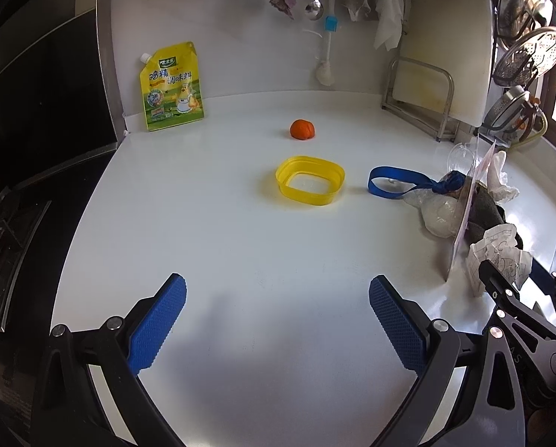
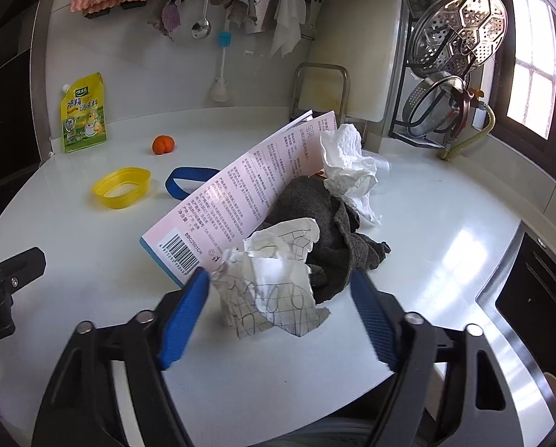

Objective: Collect trash
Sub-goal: 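Grasp the crumpled white grid paper with the right tool while the left tool reaches toward the yellow lid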

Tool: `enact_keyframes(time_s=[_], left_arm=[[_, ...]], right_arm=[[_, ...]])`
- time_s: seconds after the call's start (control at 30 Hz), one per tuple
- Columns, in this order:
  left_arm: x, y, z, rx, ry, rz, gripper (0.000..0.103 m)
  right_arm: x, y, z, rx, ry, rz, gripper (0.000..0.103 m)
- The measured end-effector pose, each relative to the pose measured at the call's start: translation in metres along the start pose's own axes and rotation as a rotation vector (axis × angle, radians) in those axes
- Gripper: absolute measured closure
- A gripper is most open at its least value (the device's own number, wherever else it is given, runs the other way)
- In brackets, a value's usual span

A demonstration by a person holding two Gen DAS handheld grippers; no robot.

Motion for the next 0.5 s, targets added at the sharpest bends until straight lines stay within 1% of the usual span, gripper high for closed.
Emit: enact_keyframes(time_s=[0.13, 0.3, 0.43, 0.47, 0.5], left_arm=[[0.000, 0.007, -0.002, 0.003, -0.009, -0.008, 0.006], [-0.006, 0.016, -0.009, 0.003, -0.042, 0.008, 0.006], [-0.014, 0.026, -0.014, 0.003, -0.058, 0.018, 0.006], [-0.017, 0.029, -0.015, 0.000, -0.061, 0.028, 0.006], [-0.020, 0.032, -0.017, -0.003, -0.068, 0.041, 0.006]], right_arm=[[0.005, -0.003, -0.002, 0.007, 0.025, -0.010, 0.072], [0.017, -0.007, -0.023, -0.065, 0.121, -0.021, 0.073], [0.027, -0.012, -0.041, -0.102, 0.146, -0.027, 0.073], [0.028, -0.013, -0.046, -0.113, 0.158, -0.025, 0.073], [0.029, -0.014, -0.051, -0.133, 0.187, -0.023, 0.073]])
Point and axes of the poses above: each gripper's, at about its wrist camera, not at the fingertips, and x roughly against the way its jaws point, z to its left, y to its top, the point moved 6 cm from there along -x, roughly the way its jaws point, and after that the axes turned 13 degrees about z, right-handed, at the moved point
